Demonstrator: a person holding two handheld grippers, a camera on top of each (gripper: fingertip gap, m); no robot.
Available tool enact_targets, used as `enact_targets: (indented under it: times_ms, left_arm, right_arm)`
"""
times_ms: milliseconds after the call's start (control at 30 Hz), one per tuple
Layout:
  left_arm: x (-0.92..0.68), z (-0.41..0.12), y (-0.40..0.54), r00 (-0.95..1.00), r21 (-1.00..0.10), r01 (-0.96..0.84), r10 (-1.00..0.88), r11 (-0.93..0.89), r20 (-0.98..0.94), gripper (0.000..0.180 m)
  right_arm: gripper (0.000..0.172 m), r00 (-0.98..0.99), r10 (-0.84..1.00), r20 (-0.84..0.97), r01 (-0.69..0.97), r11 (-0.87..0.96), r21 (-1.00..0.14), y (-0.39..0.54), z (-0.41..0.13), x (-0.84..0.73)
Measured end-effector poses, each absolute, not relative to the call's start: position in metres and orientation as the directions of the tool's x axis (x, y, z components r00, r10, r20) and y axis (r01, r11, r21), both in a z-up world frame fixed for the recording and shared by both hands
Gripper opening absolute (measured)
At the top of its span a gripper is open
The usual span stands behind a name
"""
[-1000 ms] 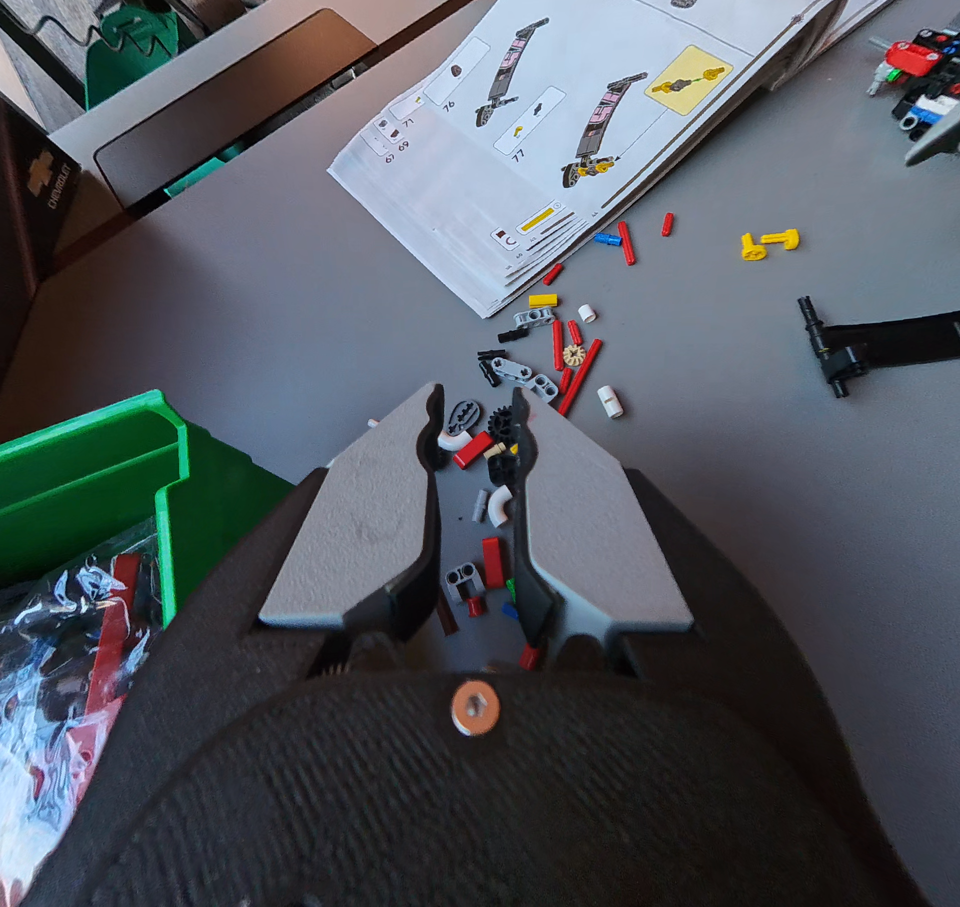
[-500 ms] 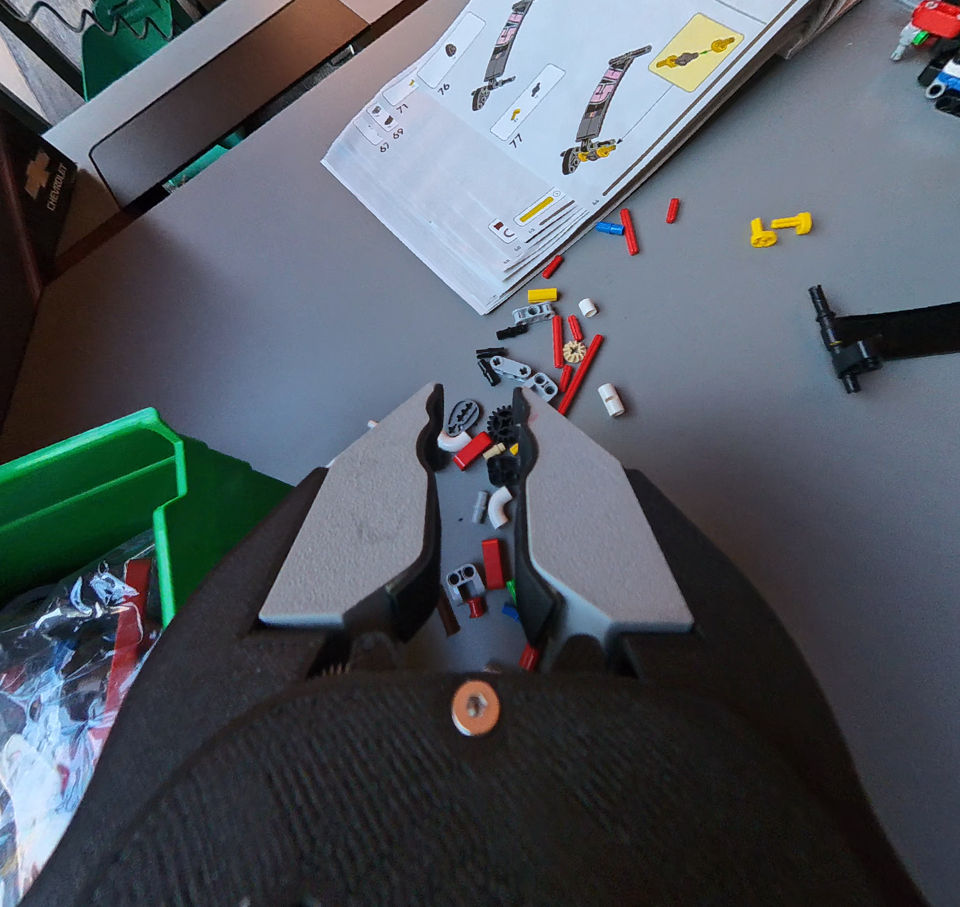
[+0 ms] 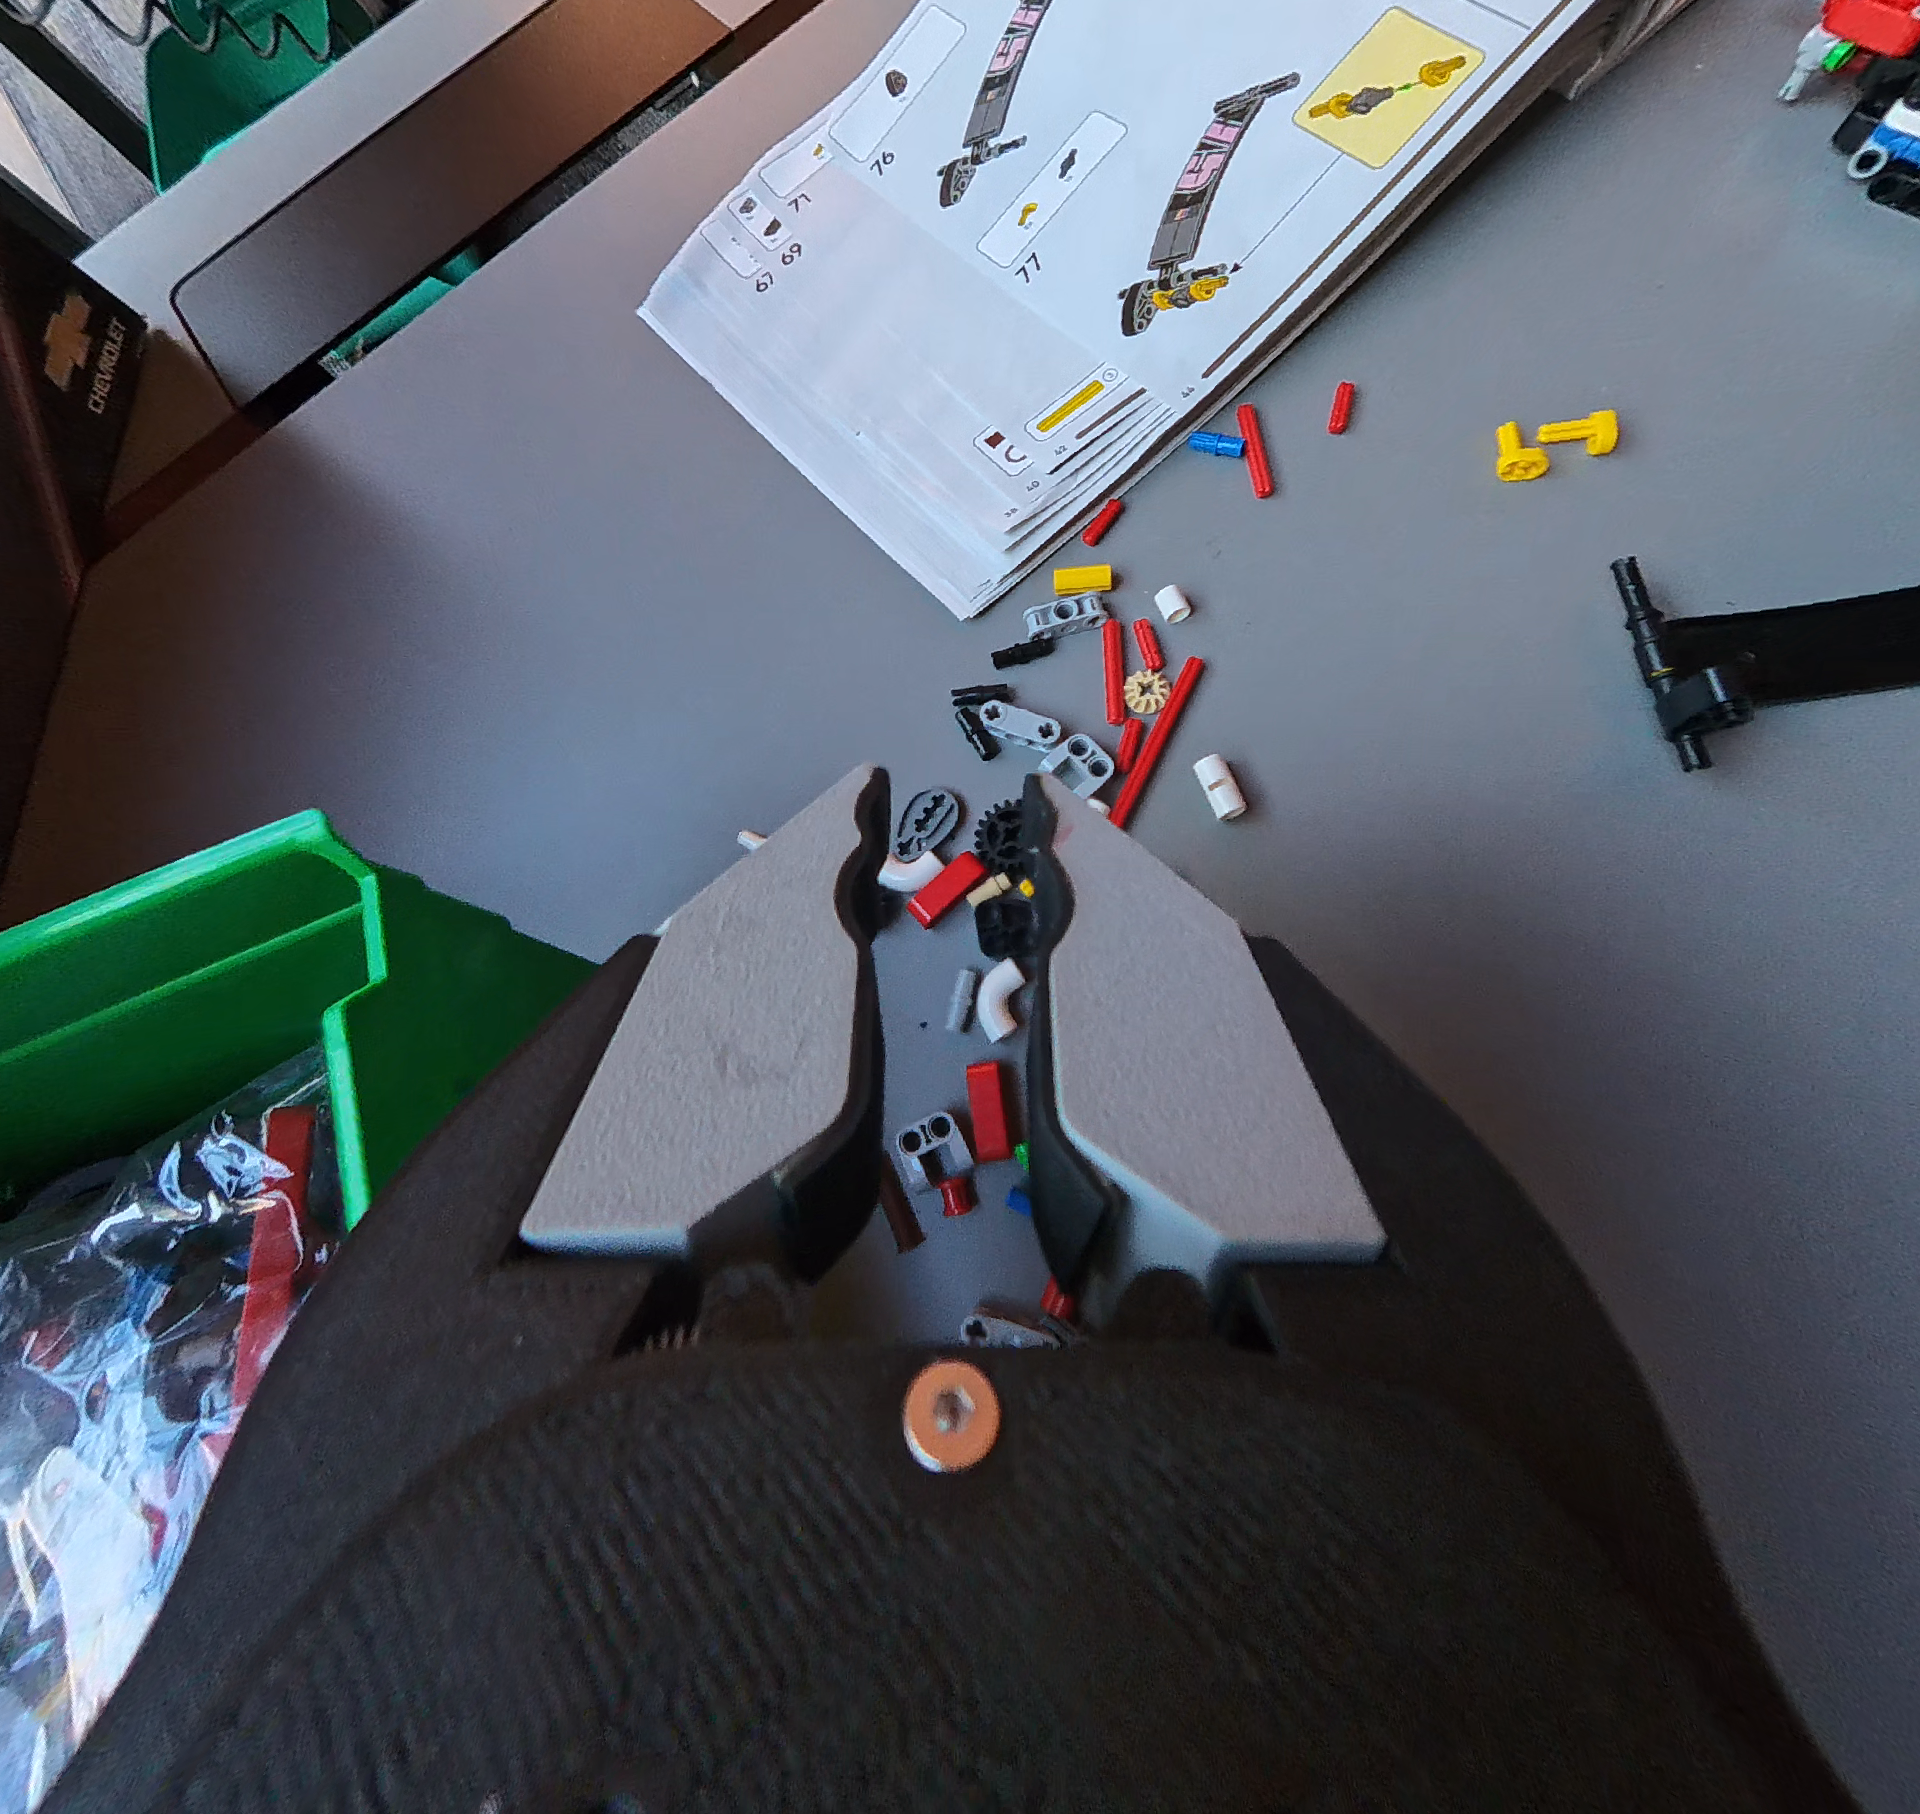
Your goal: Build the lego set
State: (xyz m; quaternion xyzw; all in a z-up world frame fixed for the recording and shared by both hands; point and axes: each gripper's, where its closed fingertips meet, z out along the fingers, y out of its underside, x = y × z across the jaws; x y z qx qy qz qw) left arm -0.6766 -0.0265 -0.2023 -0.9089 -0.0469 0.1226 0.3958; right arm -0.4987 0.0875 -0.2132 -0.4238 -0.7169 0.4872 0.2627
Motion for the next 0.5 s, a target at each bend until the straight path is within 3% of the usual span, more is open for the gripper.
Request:
enact_targets:
  times_ms: [500]
  left_arm:
    - [-0.6817,-0.1934,-0.0333,0.958,-0.741,0.001,0.213,-0.672,-0.192,0.022]
  right_arm:
    - [0.0,-0.519,0.854,-0.034,0.347,0.175,-0.922,0.0833,-0.213,-0.4969]
